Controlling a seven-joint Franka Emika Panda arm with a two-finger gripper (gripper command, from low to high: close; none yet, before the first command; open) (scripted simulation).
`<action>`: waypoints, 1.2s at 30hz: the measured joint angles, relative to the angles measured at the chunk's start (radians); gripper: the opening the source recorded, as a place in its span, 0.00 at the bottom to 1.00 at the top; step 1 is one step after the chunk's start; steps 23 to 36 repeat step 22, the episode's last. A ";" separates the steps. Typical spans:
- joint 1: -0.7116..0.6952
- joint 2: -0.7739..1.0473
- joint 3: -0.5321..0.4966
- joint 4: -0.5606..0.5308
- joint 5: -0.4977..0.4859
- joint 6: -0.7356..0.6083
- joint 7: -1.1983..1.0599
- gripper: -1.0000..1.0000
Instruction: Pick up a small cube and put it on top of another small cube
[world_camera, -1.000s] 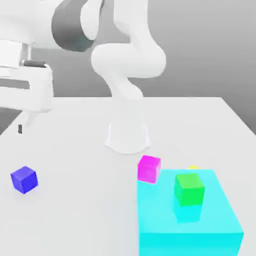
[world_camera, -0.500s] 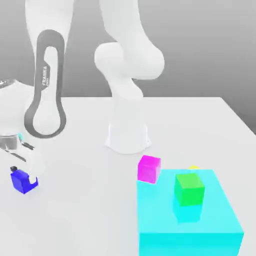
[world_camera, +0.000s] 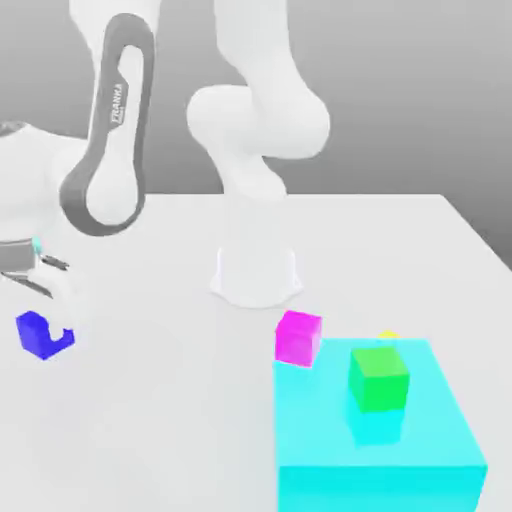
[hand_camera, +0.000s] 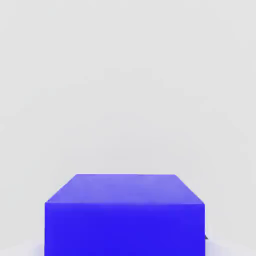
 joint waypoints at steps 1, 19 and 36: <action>0.048 -0.021 0.025 0.008 -0.005 -0.026 0.035 0.00; 0.510 -0.152 0.455 0.068 -0.072 -0.213 0.531 1.00; 0.510 -0.152 0.455 0.068 -0.072 -0.213 0.531 1.00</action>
